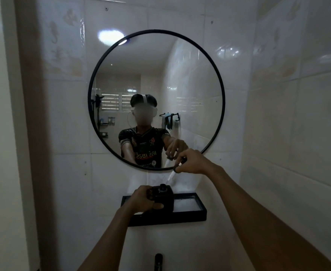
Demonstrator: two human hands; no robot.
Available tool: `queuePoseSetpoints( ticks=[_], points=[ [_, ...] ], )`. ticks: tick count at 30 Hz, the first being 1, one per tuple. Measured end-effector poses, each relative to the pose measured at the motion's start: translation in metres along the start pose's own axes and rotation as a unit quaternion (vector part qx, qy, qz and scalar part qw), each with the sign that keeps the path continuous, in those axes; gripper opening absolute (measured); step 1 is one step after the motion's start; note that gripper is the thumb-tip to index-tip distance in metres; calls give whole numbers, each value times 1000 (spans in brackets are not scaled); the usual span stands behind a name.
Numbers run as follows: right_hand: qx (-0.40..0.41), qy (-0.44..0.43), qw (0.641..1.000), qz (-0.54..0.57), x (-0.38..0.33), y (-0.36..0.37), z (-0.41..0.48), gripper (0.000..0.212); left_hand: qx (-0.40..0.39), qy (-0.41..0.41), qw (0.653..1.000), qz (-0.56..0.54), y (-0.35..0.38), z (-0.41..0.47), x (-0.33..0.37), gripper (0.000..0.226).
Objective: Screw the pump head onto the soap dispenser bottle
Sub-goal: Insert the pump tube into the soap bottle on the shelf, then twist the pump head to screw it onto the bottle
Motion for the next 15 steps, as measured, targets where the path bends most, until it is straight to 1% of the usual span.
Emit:
queuePoseSetpoints(
  ticks=[6,11,15],
  points=[
    [-19,-3,1000,-13,-8,2,6,20,-19,-2,1000,10,-2,3,0,47],
    [-55,-13,997,-59,-16,7,15,24,-14,7,999,-33,3,3,-2,57],
    [-79,-20,994,-70,-26,14,27,25,-12,32,998,-54,2,0,-1,60]
  ],
)
Point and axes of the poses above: each hand's wrist, its own z-axis towards the middle knuckle, its own y-axis out of the palm, x = y × z, the point moved 6 cm from there along z, towards the middle knuckle, and after that the axes turned 15 degrees about -x, right-handed, at the moved point
